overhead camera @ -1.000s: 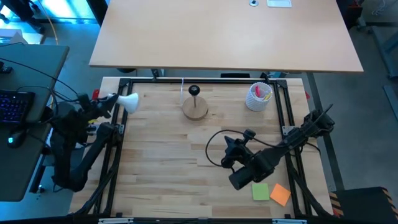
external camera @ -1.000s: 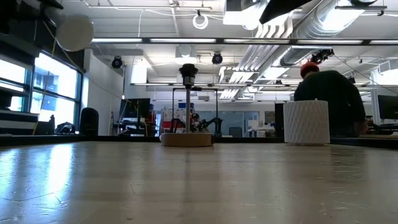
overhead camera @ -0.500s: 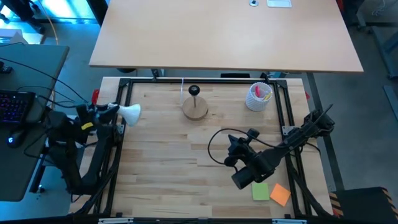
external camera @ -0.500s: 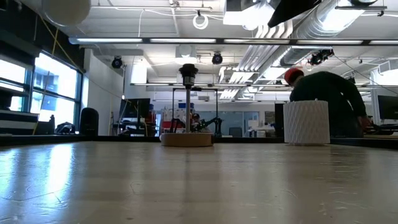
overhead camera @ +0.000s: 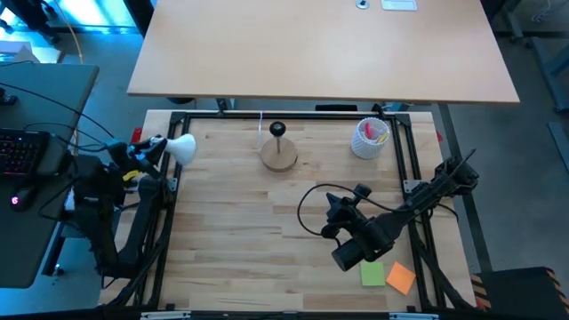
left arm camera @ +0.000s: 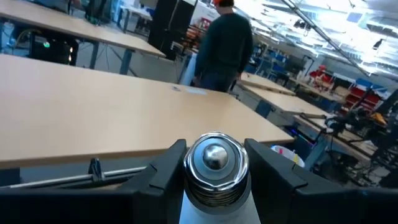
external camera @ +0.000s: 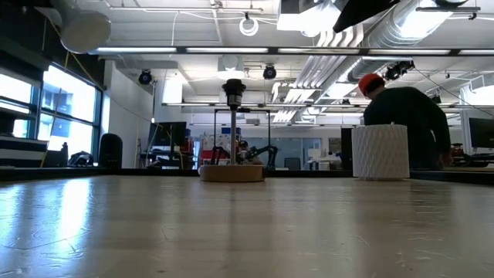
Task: Screw lightbulb
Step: Remove the lightbulb from the brown lamp
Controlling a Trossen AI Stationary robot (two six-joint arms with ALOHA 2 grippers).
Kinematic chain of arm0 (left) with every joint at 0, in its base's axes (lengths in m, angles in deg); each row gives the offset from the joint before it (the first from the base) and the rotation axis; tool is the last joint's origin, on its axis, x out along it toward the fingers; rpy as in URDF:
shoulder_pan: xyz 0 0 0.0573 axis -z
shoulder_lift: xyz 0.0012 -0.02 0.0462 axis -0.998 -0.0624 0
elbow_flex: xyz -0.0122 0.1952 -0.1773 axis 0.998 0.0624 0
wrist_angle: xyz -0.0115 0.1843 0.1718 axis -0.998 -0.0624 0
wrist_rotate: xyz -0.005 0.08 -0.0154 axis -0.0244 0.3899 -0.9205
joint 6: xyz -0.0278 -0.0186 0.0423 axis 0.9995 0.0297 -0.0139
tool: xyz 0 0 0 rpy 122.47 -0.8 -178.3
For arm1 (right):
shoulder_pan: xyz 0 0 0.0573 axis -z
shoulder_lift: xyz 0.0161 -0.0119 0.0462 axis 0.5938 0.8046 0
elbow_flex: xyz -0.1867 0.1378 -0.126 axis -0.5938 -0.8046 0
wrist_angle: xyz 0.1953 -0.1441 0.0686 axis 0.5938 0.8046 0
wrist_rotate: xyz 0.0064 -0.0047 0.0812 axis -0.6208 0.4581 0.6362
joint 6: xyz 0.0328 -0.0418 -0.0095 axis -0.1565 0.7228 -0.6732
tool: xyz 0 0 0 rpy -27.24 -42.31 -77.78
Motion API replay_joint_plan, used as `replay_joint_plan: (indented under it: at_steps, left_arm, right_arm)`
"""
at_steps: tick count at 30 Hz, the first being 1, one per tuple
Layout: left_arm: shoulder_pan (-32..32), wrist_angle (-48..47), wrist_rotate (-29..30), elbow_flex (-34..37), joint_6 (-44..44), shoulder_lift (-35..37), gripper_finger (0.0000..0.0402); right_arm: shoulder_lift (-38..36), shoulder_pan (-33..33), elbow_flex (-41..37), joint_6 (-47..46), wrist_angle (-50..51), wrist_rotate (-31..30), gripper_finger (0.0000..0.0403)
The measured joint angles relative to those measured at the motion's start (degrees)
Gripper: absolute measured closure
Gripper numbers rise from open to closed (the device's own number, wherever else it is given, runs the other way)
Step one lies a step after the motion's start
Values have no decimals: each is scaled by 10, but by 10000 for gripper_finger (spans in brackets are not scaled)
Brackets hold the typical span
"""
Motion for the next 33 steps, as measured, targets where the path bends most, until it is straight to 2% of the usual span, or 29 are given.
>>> replay_joint_plan:
  at_steps: [7, 12, 20, 28, 33]
  left_arm:
    - [0, 105, 0, 69, 30, -2, 269]
    - [1, 208, 43, 112, 45, -2, 269]
    - [2, 336, 46, 238, 106, -3, 269]
    - [21, 502, 71, 321, 164, -4, 269]
    - [47, 555, 78, 370, 194, -13, 269]
  right_arm:
    - [0, 0, 0, 3, 2, 0, 402]
    - [0, 2, 0, 2, 2, -1, 402]
    - [0, 8, 0, 1, -3, -4, 402]
    - [0, 9, 0, 4, -3, -5, 402]
    - [0, 19, 0, 4, -3, -6, 402]
